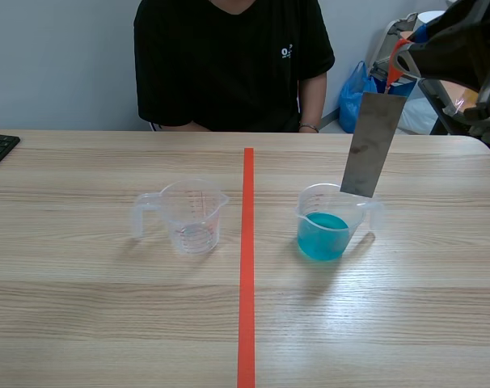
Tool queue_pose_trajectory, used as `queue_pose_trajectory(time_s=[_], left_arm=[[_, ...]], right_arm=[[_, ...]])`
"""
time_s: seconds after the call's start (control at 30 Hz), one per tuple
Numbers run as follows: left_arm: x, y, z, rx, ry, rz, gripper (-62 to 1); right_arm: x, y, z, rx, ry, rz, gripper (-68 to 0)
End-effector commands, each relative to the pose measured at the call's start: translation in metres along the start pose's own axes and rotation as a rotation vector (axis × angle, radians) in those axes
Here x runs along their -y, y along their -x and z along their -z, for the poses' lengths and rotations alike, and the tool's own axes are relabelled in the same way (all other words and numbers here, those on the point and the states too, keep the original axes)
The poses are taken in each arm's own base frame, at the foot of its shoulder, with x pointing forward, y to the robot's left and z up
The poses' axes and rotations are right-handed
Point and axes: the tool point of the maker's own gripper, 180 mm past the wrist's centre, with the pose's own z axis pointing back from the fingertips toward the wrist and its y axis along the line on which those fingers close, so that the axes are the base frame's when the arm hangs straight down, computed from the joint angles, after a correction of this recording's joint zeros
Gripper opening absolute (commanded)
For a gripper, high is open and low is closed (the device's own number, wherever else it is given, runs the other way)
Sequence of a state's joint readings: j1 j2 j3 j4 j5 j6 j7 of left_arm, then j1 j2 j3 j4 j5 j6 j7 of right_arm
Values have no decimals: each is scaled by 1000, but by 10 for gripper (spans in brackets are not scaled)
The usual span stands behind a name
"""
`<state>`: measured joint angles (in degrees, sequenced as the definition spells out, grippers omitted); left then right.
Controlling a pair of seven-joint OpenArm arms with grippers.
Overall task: Do the redox reaction experiment.
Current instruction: 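Lower the plate into the blue solution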
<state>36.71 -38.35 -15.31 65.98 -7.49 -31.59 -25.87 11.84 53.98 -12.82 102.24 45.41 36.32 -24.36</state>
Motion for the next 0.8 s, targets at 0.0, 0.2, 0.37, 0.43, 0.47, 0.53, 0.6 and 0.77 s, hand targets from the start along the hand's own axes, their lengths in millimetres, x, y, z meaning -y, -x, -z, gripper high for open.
queue_pose_trajectory(time_s=[0.0,0.2,0.37,0.43,0.47,0.53,0.6,0.77], left_arm=[[3,1,-4,19,-22,15,-582],[25,38,-36,-71,-62,117,-581],[49,65,-53,-162,-52,206,-582],[59,75,-57,-197,-40,233,-581],[64,79,-60,-212,-34,242,-581],[73,86,-64,-237,-24,259,-581],[80,91,-66,-256,-8,263,-582],[84,96,-68,-278,6,269,-582]], right_arm=[[14,-8,-7,31,31,-17,-669],[14,-5,-3,77,14,20,-669],[15,2,0,78,16,52,-669],[14,4,1,81,9,61,-669],[14,5,1,84,3,63,-669],[13,7,2,85,-1,71,-669],[13,9,4,84,0,79,-669],[11,17,7,73,4,80,-669]])
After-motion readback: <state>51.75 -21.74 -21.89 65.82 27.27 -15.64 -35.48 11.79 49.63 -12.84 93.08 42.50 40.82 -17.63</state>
